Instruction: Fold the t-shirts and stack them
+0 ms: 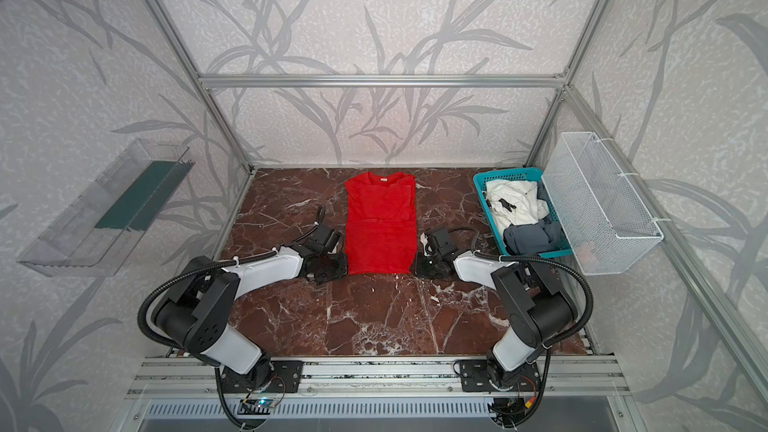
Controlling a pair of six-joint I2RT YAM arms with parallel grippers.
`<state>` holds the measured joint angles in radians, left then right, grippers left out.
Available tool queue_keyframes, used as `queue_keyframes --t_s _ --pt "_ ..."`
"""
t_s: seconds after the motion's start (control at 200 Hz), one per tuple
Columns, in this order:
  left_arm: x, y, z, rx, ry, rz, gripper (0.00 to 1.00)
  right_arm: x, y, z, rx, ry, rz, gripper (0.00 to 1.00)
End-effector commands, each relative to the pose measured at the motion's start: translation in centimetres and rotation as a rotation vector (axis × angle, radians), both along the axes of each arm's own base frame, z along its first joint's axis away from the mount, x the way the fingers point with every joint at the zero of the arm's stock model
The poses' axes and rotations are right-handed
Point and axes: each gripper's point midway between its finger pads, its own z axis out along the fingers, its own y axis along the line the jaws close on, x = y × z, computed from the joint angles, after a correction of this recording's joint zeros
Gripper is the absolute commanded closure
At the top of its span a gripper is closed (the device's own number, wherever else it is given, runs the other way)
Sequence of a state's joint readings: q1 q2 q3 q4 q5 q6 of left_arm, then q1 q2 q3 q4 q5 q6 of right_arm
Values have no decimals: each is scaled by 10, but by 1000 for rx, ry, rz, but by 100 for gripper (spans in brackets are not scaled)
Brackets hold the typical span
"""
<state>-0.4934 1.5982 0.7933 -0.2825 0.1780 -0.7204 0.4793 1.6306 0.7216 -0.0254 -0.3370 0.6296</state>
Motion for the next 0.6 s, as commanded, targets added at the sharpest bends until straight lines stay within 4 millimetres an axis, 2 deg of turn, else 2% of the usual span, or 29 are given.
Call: queue_keyframes --t_s 0.0,0.11,0.28,0.45,0.595 --pt "-18 12 -18 43 70 15 100 -14 -11 -17 -60 78 -8 87" --pt "-22 13 -15 37 75 9 100 -18 -13 -15 -65 77 -4 100" --pt "-38 13 -4 16 95 -8 100 -31 -18 -1 -50 64 7 100" --pt "-75 19 12 28 147 -24 100 -59 -30 14 -43 65 9 100" --pt "-108 23 27 29 173 -39 100 -92 -39 22 -50 95 26 100"
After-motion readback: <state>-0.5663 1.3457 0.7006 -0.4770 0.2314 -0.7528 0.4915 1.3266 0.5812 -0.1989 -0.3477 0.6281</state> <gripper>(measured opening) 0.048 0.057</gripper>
